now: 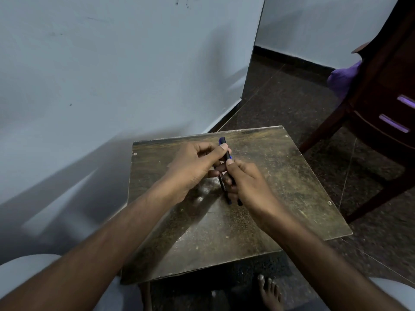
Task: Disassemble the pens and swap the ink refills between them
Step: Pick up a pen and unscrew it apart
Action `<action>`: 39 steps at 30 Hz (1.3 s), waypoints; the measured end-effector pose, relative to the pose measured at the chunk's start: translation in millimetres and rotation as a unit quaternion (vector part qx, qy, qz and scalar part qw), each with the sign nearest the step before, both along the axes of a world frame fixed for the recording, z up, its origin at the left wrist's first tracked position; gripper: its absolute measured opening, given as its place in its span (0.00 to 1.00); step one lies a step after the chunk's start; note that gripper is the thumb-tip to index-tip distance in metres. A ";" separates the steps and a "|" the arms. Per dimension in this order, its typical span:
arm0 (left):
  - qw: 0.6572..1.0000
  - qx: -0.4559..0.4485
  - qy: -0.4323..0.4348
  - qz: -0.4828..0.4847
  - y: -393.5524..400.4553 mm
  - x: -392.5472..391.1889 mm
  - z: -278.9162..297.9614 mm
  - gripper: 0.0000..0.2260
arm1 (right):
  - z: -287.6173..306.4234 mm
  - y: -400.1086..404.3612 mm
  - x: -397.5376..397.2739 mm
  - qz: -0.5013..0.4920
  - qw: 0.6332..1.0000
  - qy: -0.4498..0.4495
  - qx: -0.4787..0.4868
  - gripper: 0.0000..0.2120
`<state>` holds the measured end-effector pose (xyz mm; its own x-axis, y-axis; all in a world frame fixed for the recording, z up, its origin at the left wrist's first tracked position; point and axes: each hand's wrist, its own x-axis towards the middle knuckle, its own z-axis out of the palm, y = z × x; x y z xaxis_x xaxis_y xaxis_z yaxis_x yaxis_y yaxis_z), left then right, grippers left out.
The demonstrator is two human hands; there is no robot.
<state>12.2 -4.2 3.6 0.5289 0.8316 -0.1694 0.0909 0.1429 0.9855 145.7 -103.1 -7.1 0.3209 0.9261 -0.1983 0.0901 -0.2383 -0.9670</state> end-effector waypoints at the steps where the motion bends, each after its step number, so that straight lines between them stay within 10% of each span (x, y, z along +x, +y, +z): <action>1: 1.000 -0.002 -0.004 0.005 -0.4 0.9 -1.6 0.11 | 0.1 -0.4 -3.0 -0.010 0.999 -0.032 0.006 0.21; 8: 0.997 -0.002 -0.023 0.068 0.0 2.3 -6.2 0.07 | 3.1 7.6 -18.3 -0.056 0.975 -0.215 0.020 0.27; 17: 0.994 -0.007 -0.021 0.110 17.1 -18.4 9.2 0.06 | 6.1 -3.2 -15.6 -0.020 0.989 -0.144 0.017 0.30; 24: 0.873 0.260 0.409 0.052 48.7 -59.8 15.8 0.11 | 9.3 -11.1 -3.6 -0.002 0.999 -0.036 -0.039 0.15; 31: 0.832 0.239 0.500 0.001 49.1 -54.5 9.6 0.16 | 4.1 -10.3 -9.3 0.041 0.998 0.024 -0.048 0.13; 35: 0.846 0.284 0.449 0.048 52.6 -56.9 9.7 0.20 | -1.3 -7.8 -5.3 0.032 0.993 0.093 -0.067 0.16; 39: 0.938 0.207 0.276 0.021 42.6 -46.2 11.1 0.11 | 4.2 -4.0 -5.2 0.016 0.971 0.234 -0.039 0.16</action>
<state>-34.0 38.3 14.7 0.4206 0.9048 -0.0659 0.6069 -0.2266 0.7618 140.6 -107.1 -2.9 0.1496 0.9109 -0.3846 -0.3459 -0.3162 -0.8834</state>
